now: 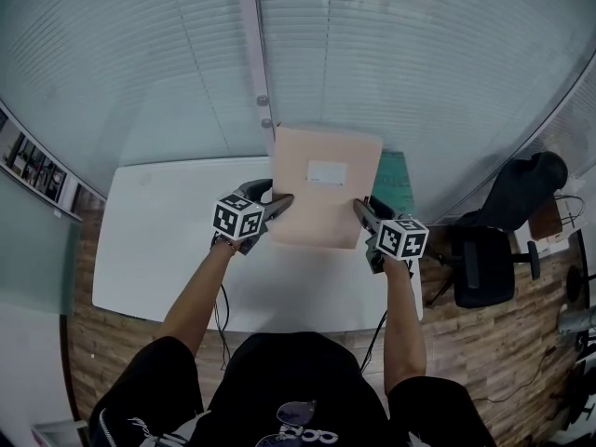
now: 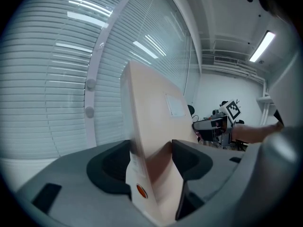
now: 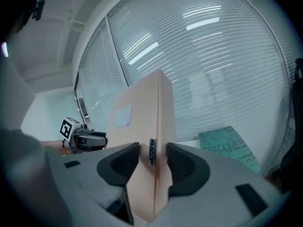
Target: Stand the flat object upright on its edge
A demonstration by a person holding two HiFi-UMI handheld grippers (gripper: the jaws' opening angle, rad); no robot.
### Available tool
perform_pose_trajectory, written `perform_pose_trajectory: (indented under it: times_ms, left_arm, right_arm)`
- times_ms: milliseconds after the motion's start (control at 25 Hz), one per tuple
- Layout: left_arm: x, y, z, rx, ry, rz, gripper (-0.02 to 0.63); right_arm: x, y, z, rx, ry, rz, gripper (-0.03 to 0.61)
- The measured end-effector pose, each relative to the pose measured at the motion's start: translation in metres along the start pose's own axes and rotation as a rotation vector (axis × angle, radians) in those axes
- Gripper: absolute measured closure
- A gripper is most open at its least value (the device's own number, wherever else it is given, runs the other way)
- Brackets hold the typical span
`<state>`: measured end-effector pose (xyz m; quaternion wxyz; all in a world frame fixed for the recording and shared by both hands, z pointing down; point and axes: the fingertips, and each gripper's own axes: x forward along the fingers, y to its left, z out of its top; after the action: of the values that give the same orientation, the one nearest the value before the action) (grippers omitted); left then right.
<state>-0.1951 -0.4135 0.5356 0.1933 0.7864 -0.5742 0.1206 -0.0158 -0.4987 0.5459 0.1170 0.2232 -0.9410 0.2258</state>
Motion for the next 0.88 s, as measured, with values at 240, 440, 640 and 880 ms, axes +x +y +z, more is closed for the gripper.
perform_pose_trajectory:
  times_ms: [240, 440, 640, 880]
  left_arm:
    - [0.000, 0.006, 0.001, -0.005, -0.011, 0.005, 0.322]
    - [0.003, 0.009, 0.007, -0.006, -0.020, 0.011, 0.324]
    - [0.013, 0.015, 0.004, -0.012, -0.024, 0.020, 0.324]
    - [0.025, 0.029, 0.010, -0.017, -0.026, 0.031, 0.324]
  right_arm:
    - [0.006, 0.001, 0.003, -0.005, -0.005, -0.002, 0.377]
    - [0.009, -0.002, 0.011, -0.013, -0.008, -0.008, 0.379]
    - [0.017, -0.011, 0.011, -0.022, -0.010, -0.010, 0.379]
    - [0.032, -0.020, 0.020, -0.027, -0.011, -0.014, 0.380]
